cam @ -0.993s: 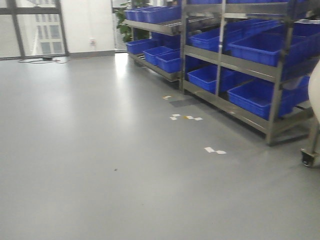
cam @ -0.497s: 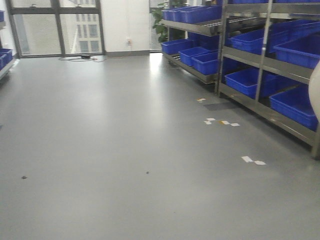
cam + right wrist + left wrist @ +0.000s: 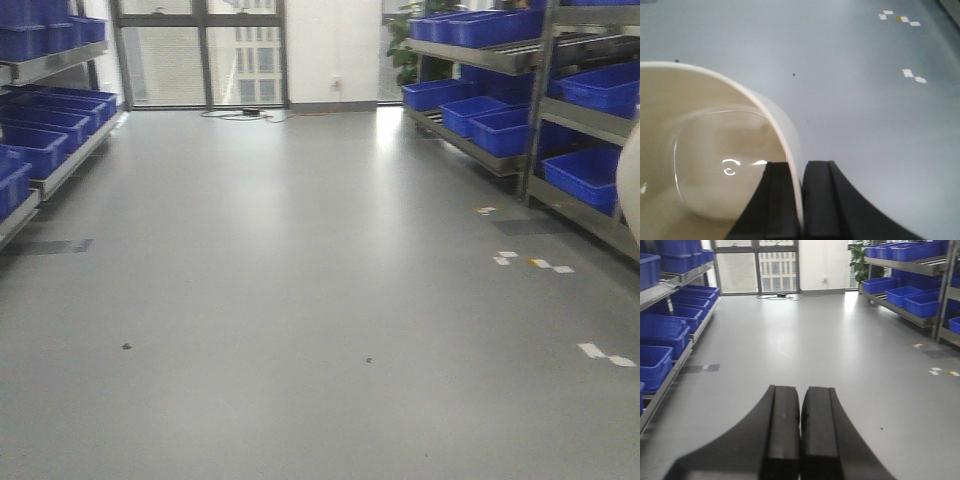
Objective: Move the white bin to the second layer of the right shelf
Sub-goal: 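Drive toward the windows carrying the bin in the right gripper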
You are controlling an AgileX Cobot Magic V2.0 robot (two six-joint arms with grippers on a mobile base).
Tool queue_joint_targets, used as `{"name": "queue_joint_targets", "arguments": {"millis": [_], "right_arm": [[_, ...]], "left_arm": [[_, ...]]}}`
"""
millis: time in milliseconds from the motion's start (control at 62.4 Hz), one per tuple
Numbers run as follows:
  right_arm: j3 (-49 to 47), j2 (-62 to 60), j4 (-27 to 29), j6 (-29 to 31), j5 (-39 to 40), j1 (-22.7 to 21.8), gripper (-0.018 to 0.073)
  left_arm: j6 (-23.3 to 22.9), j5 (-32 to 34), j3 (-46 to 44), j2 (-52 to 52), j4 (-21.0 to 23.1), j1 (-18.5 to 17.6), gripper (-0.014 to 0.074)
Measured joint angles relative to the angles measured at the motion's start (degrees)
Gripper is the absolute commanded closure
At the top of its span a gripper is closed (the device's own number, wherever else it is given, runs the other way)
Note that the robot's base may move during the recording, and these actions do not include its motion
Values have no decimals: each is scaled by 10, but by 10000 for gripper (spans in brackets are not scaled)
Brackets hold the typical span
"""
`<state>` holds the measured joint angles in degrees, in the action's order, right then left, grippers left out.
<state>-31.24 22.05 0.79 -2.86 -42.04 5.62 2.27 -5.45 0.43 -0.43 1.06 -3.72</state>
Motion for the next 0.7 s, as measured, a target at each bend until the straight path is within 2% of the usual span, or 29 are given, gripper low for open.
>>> {"name": "queue_joint_targets", "arguments": {"millis": [705], "right_arm": [[0,0,0,0,0,0,504]], "left_arm": [[0,0,0,0,0,0,512]]}}
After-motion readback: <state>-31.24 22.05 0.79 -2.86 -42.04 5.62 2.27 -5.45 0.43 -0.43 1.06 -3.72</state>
